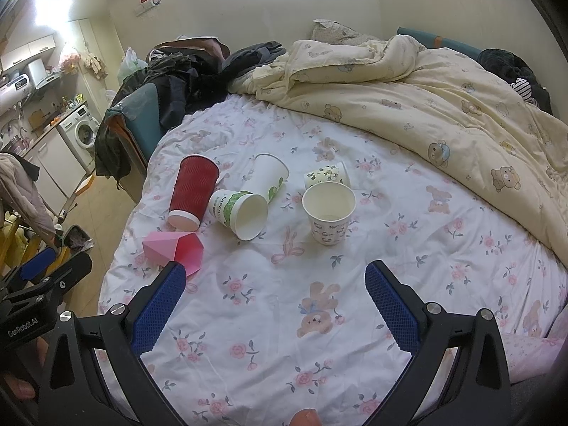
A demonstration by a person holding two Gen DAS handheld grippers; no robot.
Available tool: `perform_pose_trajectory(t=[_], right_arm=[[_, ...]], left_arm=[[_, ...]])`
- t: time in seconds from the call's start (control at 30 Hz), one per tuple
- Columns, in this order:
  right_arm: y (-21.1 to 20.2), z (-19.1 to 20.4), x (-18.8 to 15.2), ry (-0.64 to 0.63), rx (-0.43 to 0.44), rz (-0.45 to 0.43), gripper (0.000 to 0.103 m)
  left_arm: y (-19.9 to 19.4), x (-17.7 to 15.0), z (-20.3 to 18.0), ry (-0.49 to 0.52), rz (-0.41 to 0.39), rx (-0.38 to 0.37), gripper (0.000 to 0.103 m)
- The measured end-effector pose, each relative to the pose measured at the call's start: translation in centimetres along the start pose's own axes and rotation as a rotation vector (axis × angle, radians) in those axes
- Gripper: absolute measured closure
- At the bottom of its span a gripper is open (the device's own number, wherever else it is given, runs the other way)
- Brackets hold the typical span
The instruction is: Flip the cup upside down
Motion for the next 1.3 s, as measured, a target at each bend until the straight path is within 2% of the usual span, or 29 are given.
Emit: perform_pose_trajectory(t=[1.3], right_arm=[[0.32, 0.06, -0.44, -0.015, -0.009, 0.005, 0.0]], left_arm=[[-0.13, -0.19, 0.27, -0.009, 0.0, 0.001, 0.0]])
Point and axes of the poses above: each gripper's, at about its wrist camera, not at the fingertips, and y roughly the way its jaws point, z to its left, x to its top, the point moved 8 cm from there along y, roughly the way its jaws point, and after that the axes turned 13 degrees about -x, right-handed, at the moved point
